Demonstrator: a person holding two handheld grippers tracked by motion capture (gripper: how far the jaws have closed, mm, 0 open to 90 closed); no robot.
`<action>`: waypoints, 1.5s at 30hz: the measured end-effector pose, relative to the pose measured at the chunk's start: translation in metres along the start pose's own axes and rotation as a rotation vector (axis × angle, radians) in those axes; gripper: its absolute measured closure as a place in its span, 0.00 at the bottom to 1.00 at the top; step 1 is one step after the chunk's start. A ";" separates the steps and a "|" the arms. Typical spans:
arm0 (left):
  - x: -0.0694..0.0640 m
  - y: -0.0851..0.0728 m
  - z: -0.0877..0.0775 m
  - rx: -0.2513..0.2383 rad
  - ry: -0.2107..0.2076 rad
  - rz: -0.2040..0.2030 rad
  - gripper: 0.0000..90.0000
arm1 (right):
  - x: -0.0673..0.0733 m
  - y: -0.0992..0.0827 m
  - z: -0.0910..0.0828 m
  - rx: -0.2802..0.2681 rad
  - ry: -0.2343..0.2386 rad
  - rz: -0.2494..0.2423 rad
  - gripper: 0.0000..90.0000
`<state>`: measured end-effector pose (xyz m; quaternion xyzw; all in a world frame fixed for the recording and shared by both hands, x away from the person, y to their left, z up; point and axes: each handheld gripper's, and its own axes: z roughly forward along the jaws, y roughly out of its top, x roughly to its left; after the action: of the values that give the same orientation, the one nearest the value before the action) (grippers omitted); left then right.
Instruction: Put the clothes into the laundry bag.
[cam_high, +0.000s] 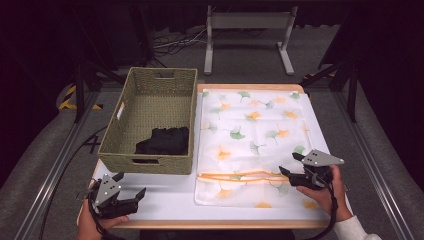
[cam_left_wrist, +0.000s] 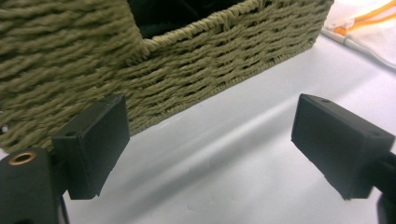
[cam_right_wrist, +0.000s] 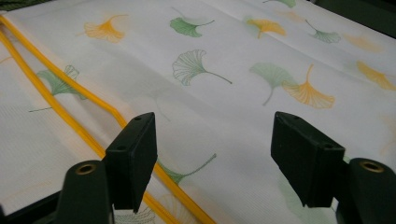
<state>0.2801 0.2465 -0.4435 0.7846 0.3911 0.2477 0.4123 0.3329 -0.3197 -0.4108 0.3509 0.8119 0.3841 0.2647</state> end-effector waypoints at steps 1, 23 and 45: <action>0.000 0.000 0.001 0.007 -0.006 -0.002 0.14 | 0.001 0.000 0.000 -0.003 0.005 -0.008 0.39; 0.002 0.002 0.007 0.031 -0.059 0.027 0.14 | 0.016 0.019 0.021 0.095 0.111 -0.119 0.43; 0.000 0.003 0.009 0.036 -0.079 0.046 0.14 | 0.026 0.027 0.064 0.233 0.238 -0.151 0.37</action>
<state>0.2878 0.2413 -0.4462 0.8099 0.3609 0.2187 0.4074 0.3712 -0.2591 -0.4288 0.2694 0.9006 0.3053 0.1522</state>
